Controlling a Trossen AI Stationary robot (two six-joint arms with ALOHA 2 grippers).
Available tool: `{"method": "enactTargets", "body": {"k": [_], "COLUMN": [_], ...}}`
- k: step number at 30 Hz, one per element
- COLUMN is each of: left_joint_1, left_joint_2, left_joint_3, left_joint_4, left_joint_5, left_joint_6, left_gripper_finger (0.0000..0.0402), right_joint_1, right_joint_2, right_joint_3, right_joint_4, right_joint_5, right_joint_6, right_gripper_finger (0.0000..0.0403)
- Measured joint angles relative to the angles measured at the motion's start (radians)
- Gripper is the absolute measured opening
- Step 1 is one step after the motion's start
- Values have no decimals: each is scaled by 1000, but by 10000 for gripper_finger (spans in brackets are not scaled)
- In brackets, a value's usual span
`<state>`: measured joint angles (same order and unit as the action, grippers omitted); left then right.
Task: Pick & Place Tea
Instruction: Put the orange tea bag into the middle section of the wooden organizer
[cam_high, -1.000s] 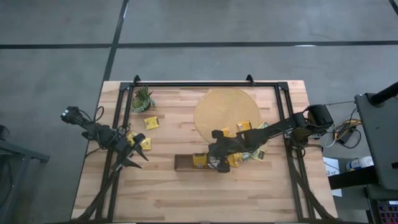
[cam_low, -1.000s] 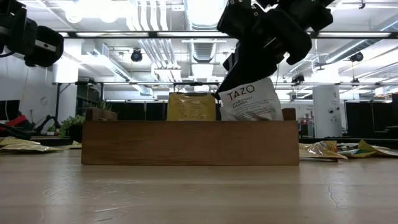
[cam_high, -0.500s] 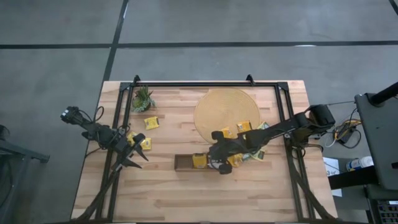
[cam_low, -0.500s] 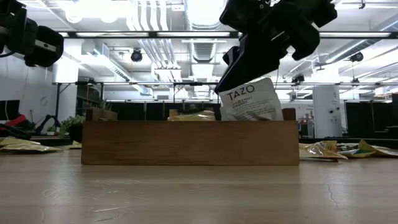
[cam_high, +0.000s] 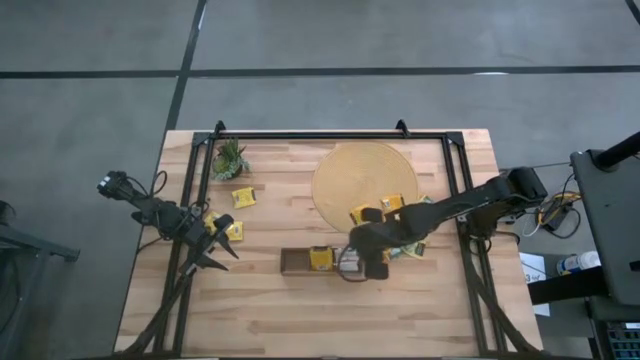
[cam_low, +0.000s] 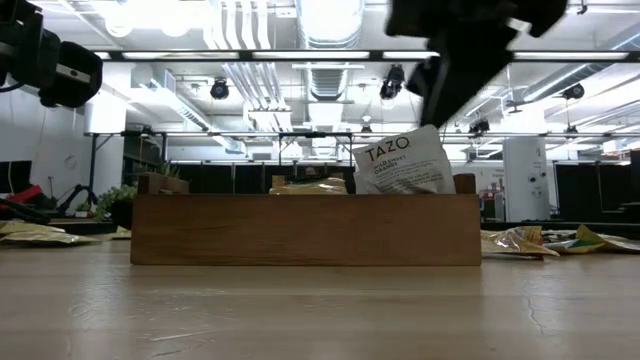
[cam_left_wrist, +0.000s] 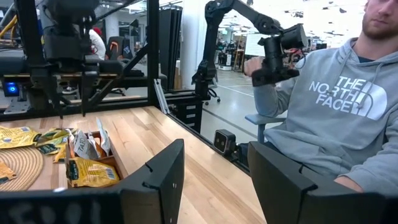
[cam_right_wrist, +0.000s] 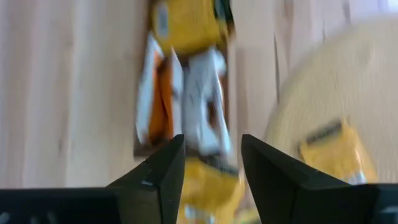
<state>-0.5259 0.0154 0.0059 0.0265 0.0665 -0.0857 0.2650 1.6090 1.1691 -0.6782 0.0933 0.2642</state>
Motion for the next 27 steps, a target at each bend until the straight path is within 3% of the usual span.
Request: {"method": "enactTargets", "body": {"k": [7, 14, 22, 27], "left_joint_1": [0, 0, 0, 0], "left_joint_2": [2, 2, 4, 4], "left_joint_3": [0, 0, 0, 0], "left_joint_4": [0, 0, 0, 0], "left_joint_5": [0, 0, 0, 0], "left_joint_6": [0, 0, 0, 0], "left_gripper_finger": [171, 171, 171, 171], "right_joint_1": [57, 58, 51, 25], "right_joint_2": [-69, -132, -134, -134], "right_joint_3": [-101, -226, -363, -427], "right_joint_4": [-44, 30, 45, 156], "right_joint_5": [38, 39, 18, -37], "right_joint_6": [77, 185, 280, 284], "right_gripper_finger": [139, 118, 107, 113]}}
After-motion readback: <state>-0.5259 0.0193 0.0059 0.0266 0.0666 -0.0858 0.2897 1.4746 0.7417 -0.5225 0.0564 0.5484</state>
